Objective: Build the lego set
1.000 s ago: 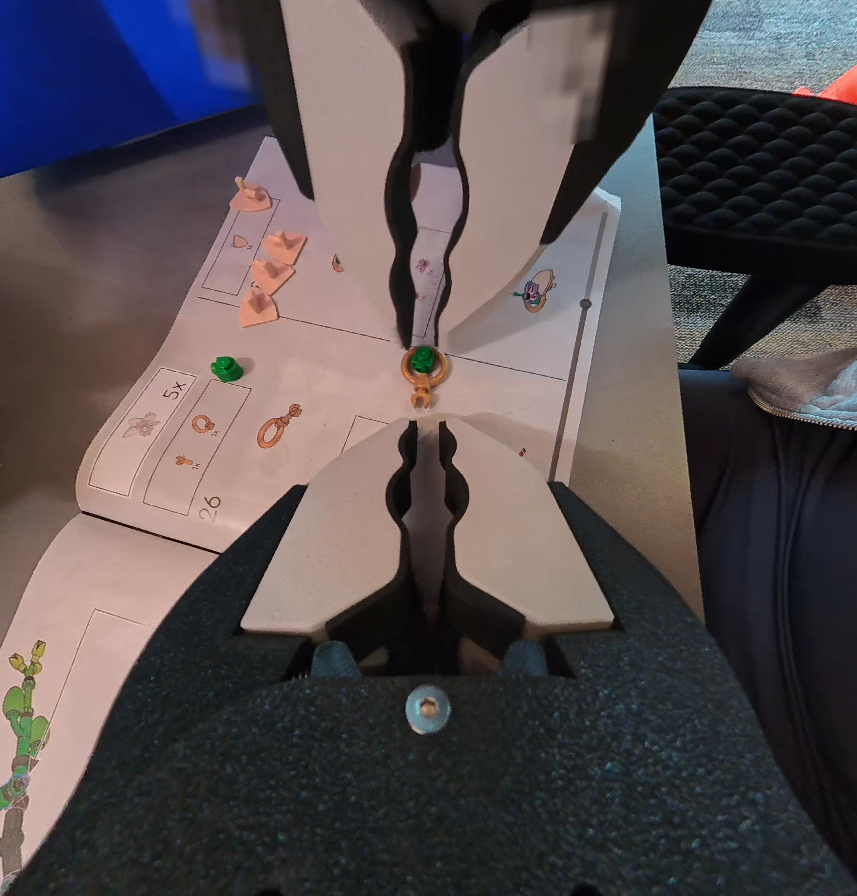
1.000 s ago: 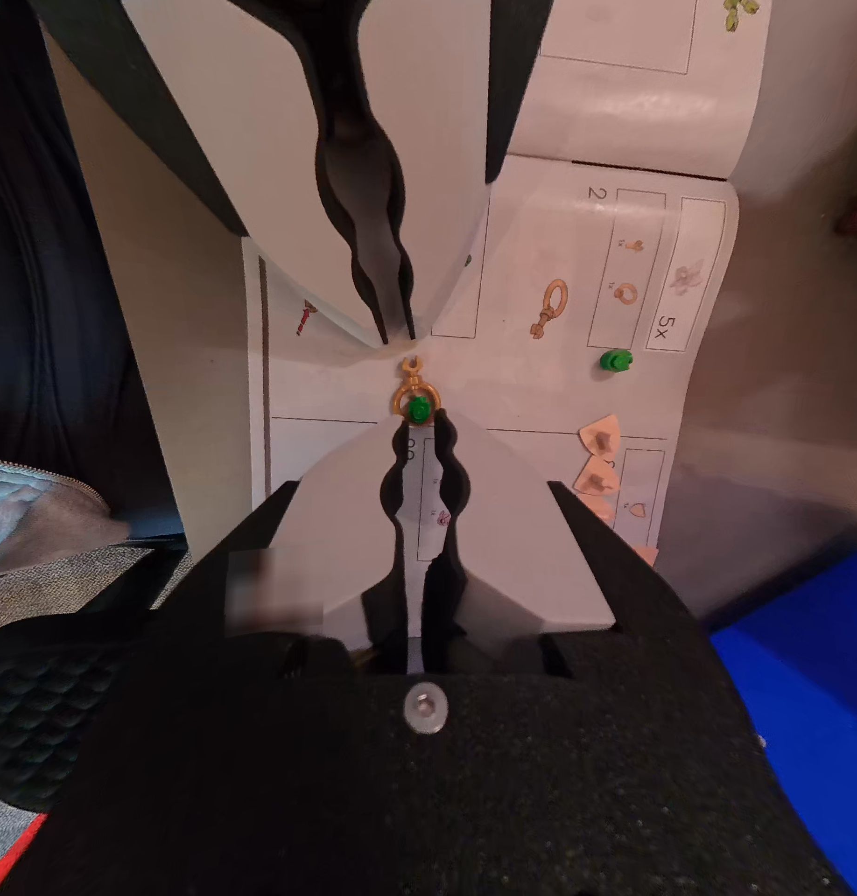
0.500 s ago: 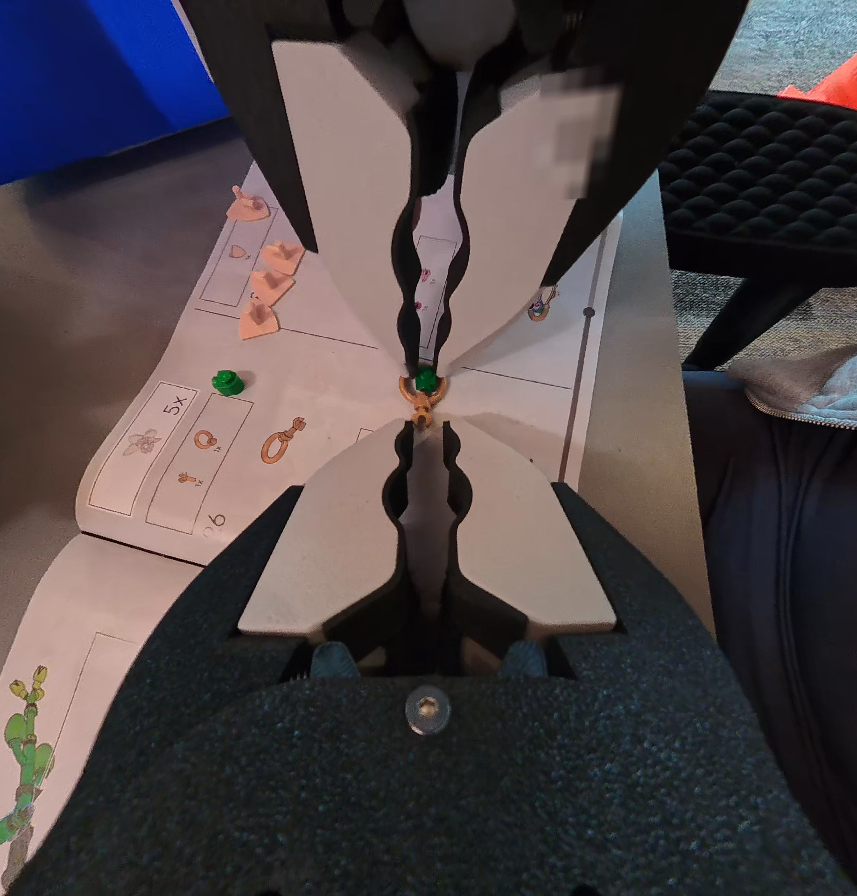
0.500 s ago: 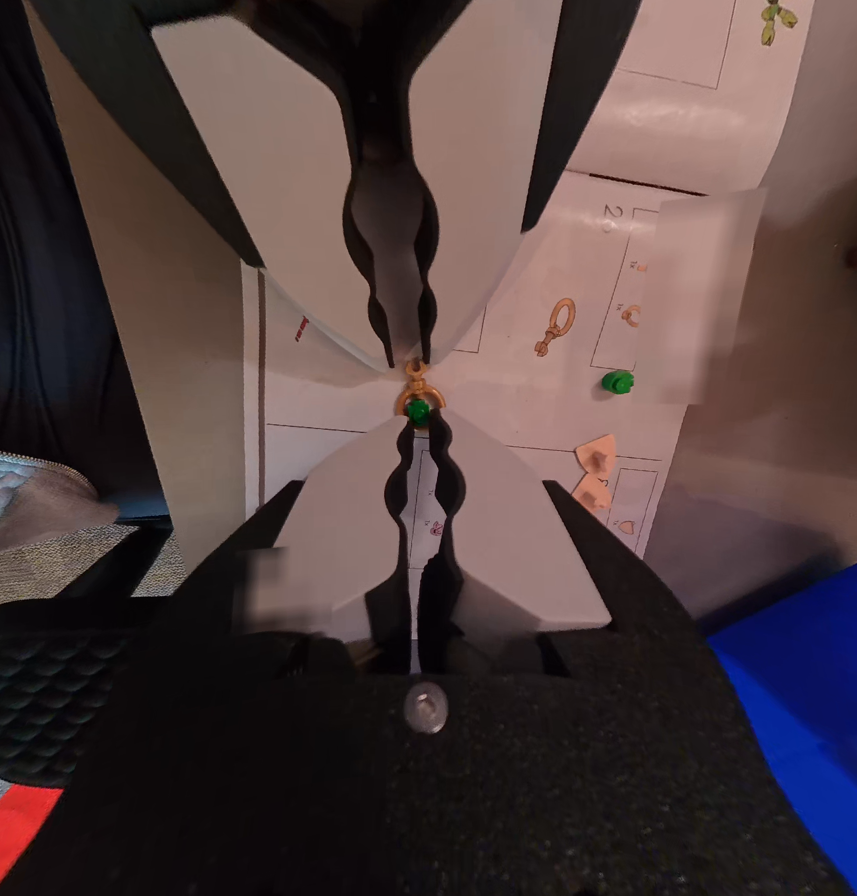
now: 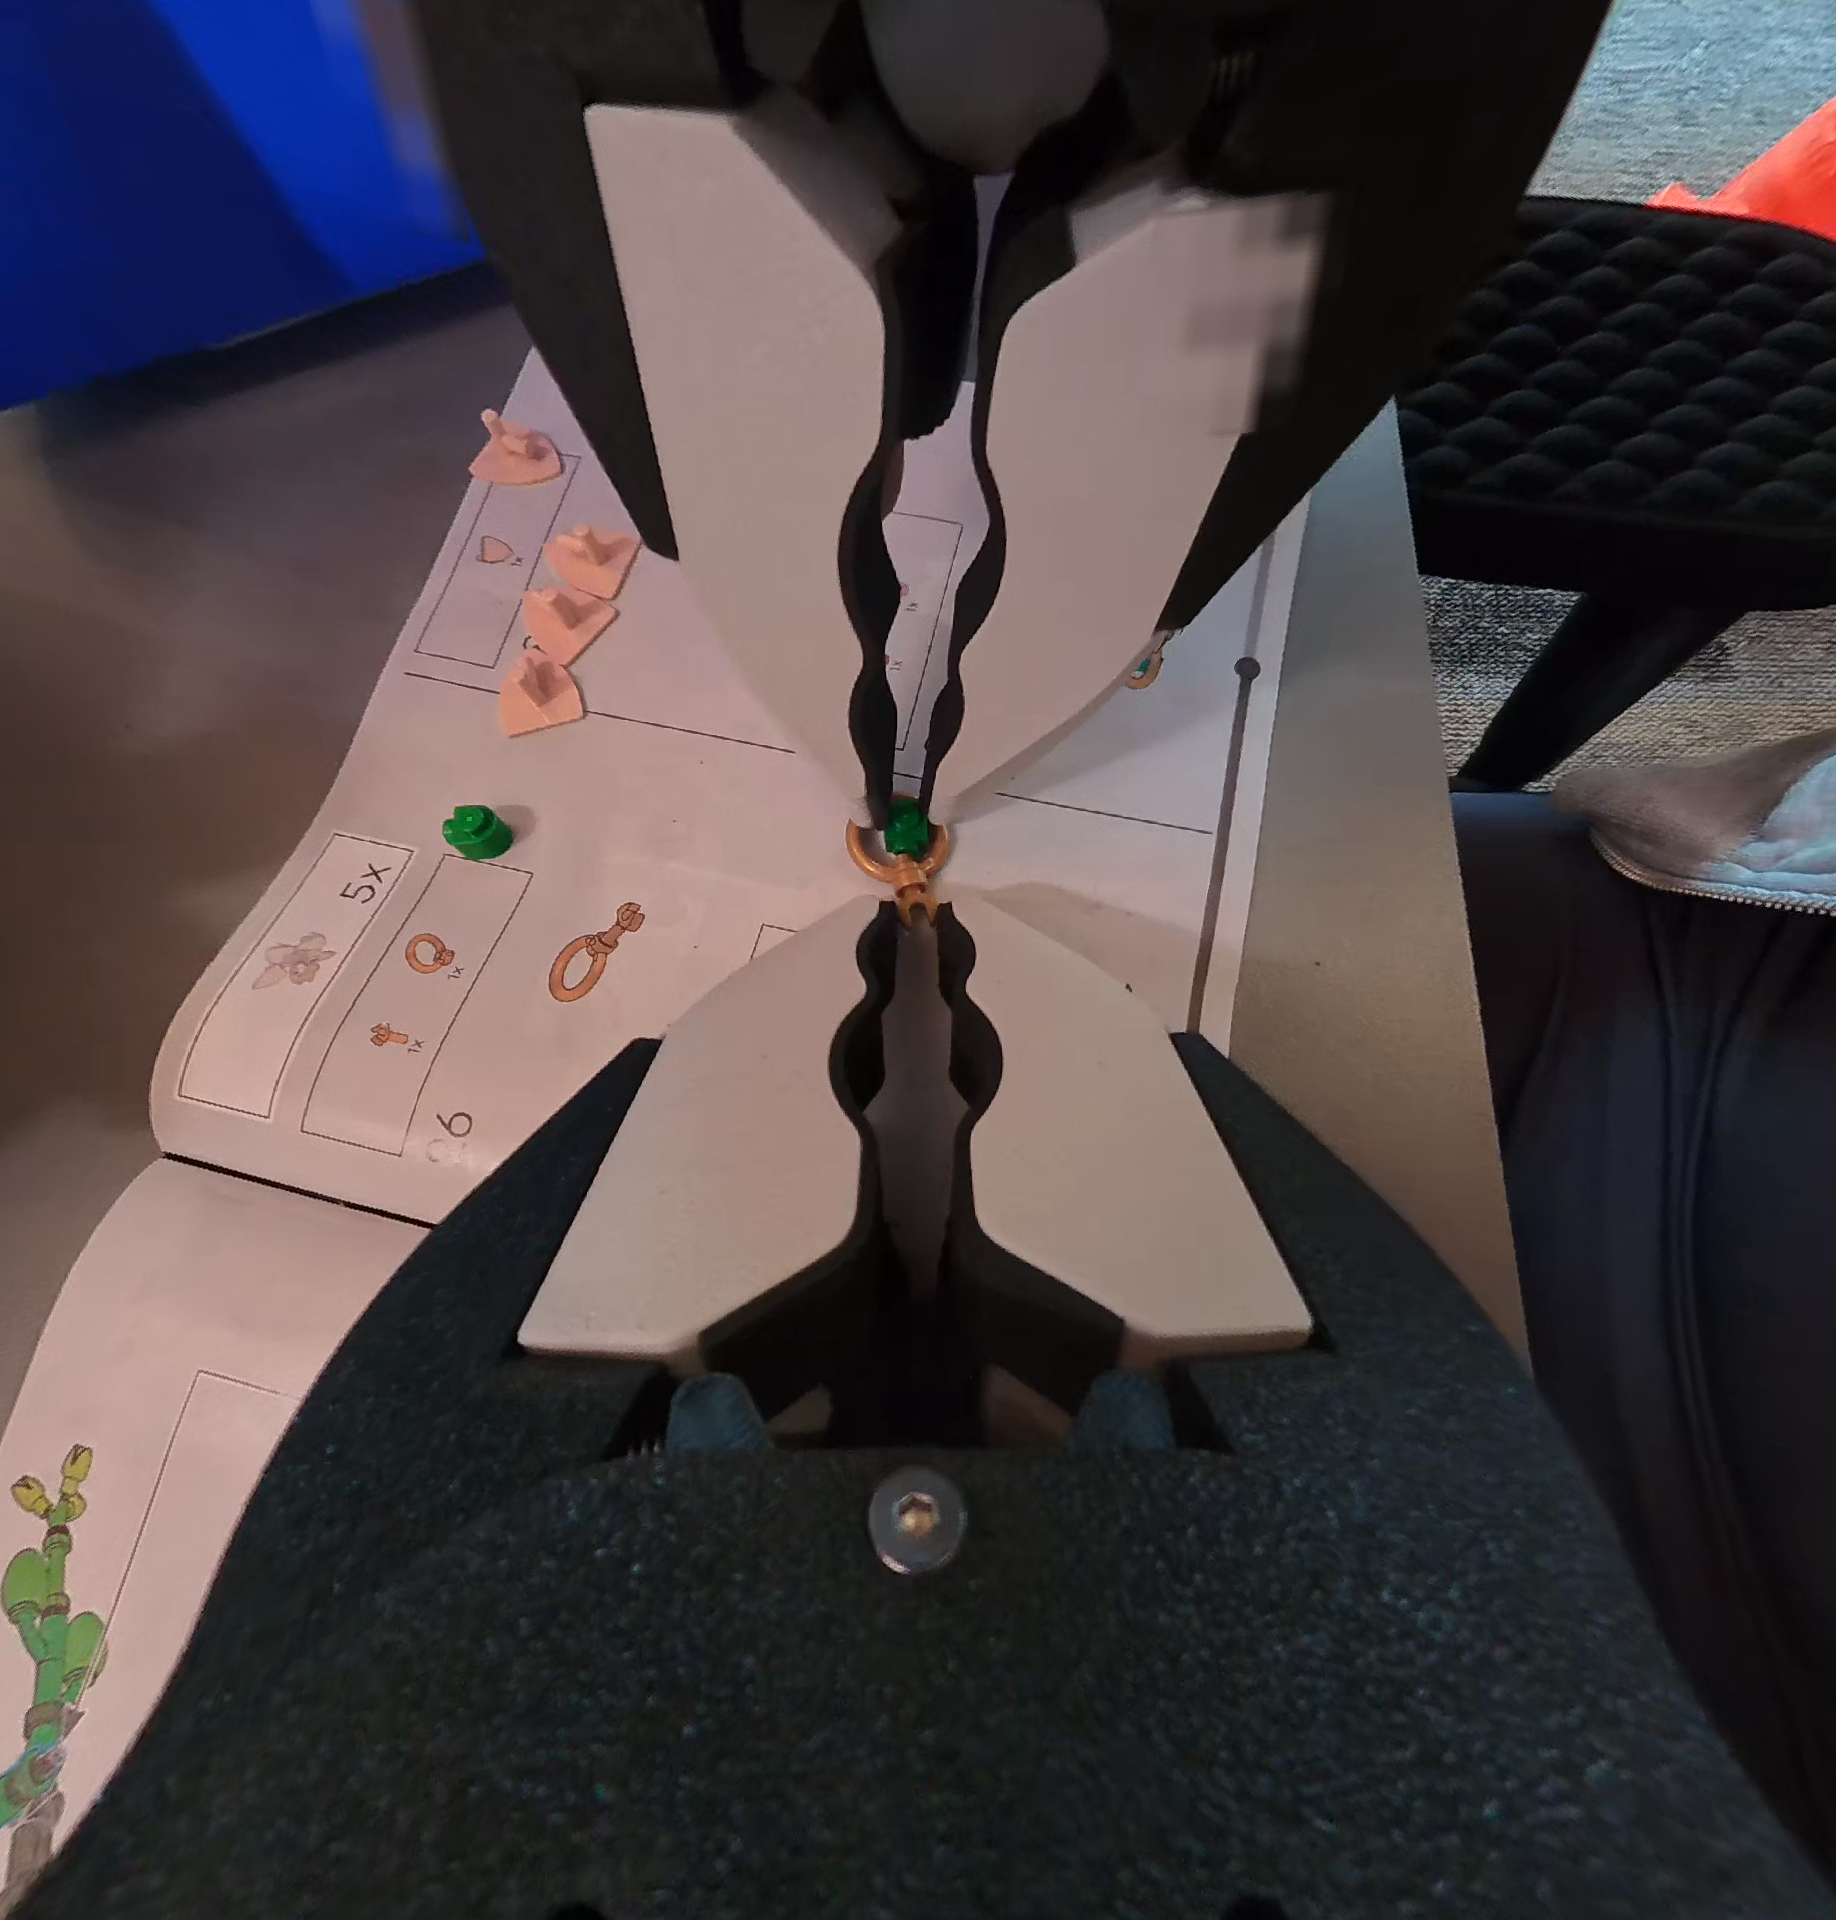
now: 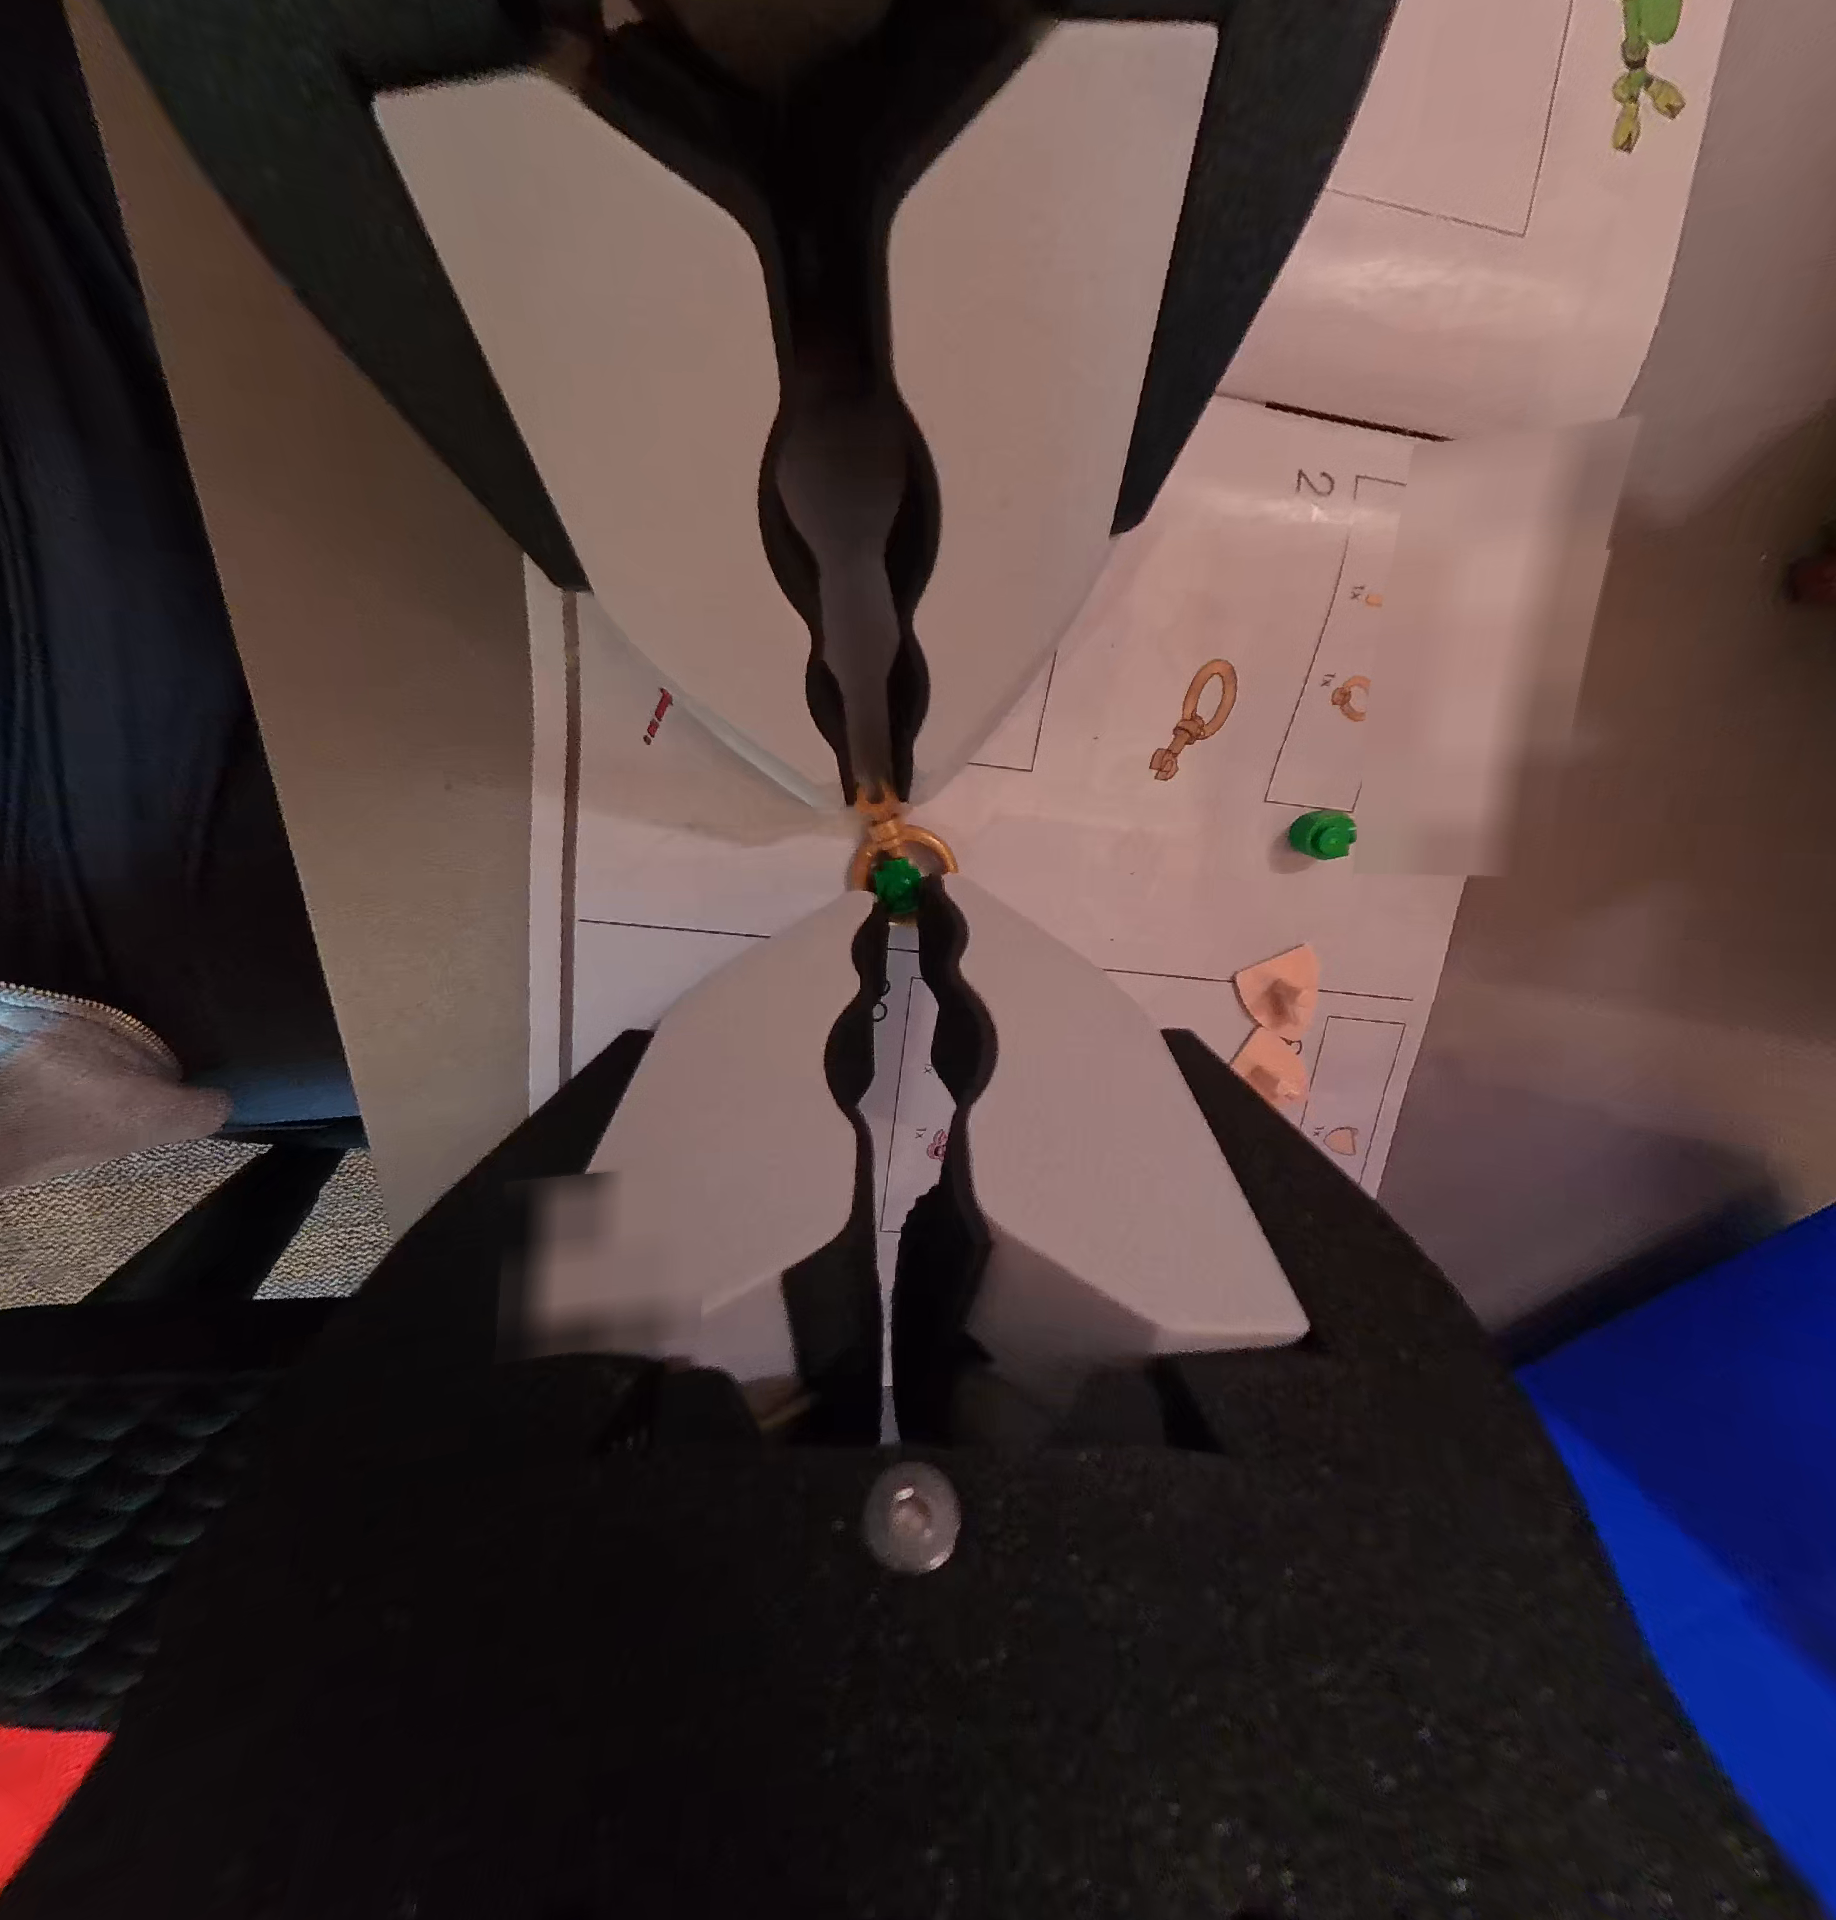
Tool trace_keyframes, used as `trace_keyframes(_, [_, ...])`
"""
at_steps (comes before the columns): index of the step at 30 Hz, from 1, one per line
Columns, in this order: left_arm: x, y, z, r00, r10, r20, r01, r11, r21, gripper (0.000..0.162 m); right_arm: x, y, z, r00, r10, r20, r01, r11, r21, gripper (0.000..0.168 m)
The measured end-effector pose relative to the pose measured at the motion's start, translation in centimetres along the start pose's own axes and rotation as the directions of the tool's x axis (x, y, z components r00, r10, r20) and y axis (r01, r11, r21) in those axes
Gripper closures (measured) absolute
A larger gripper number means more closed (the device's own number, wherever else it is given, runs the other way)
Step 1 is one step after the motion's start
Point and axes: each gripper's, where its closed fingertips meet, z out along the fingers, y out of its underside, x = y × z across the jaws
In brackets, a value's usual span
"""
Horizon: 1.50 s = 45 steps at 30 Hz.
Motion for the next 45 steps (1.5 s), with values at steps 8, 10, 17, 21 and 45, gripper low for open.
trace_keyframes(8, [0.0, 0.0, 0.0, 1.000, -0.005, -0.006, 0.005, 1.000, 0.002, 0.156, 0.7, -0.2, 0.0, 0.988, -0.130, -0.083, 0.130, 0.991, 0.000, 0.163])
trace_keyframes(10, [0.0, 0.0, 0.0, 1.000, -0.004, -0.005, 0.004, 1.000, 0.001, 0.156, 0.6, -0.2, 0.0, 0.977, -0.192, -0.092, 0.193, 0.981, 0.004, 0.163])
trace_keyframes(17, [0.1, 0.0, 0.0, 1.000, -0.008, -0.005, 0.008, 1.000, 0.002, 0.156, 0.5, 0.2, -0.1, 0.945, -0.327, -0.023, 0.327, 0.945, -0.011, 0.168])
trace_keyframes(21, [0.1, 0.0, 0.0, 1.000, -0.008, -0.005, 0.008, 1.000, 0.002, 0.156, 0.8, 0.5, -0.1, 0.951, -0.308, 0.018, 0.308, 0.951, -0.010, 0.168])
trace_keyframes(45, [0.0, 0.0, 0.0, 1.000, -0.010, -0.006, 0.010, 1.000, 0.001, 0.156, 0.1, 0.0, -0.4, 0.763, 0.623, -0.172, -0.518, 0.749, 0.414, 0.158])
